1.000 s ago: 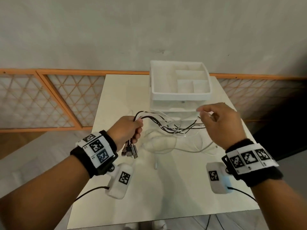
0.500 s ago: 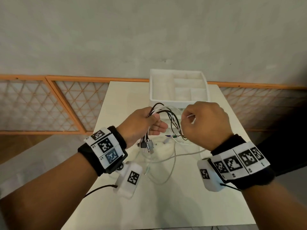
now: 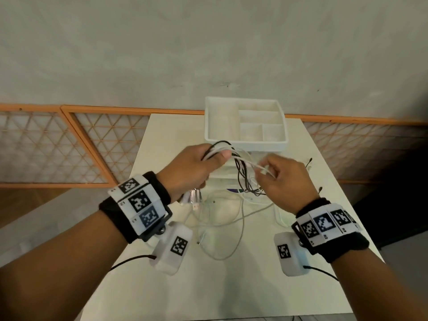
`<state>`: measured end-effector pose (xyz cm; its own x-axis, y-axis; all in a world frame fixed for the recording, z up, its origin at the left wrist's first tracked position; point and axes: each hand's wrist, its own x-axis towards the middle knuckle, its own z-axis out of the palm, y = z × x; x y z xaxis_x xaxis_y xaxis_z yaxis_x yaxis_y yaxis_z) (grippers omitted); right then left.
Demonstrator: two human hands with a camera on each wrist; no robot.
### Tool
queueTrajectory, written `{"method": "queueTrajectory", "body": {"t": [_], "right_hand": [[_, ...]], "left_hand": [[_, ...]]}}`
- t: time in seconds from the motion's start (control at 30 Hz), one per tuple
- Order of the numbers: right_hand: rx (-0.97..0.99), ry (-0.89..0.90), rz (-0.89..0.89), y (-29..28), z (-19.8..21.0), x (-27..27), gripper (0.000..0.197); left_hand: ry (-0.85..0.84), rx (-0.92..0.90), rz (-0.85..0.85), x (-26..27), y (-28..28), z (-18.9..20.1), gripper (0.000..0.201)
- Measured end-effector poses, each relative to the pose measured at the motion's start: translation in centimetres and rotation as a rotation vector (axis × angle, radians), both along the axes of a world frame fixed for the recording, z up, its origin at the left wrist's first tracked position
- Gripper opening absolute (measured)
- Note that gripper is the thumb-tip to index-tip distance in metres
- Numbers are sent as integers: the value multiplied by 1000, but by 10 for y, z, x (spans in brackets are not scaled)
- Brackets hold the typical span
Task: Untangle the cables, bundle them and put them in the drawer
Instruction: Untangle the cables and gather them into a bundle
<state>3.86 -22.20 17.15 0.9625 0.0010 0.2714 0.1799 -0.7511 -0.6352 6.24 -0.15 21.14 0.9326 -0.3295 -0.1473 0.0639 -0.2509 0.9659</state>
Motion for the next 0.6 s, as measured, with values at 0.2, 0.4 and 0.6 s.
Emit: {"method": "queueTrajectory", "body": {"t": [0.2, 0.4, 0.6], "right_hand": [[-498, 815, -266, -59, -122, -12, 27], [454, 334, -394, -65, -32, 13, 31], [651, -227, -353, -65, 63, 19, 21]], "left_hand": [[-126, -196, 239, 12, 23, 16, 17], [-31, 28, 354, 20, 33, -14, 36], [32, 88, 517, 21, 48, -39, 35]]}}
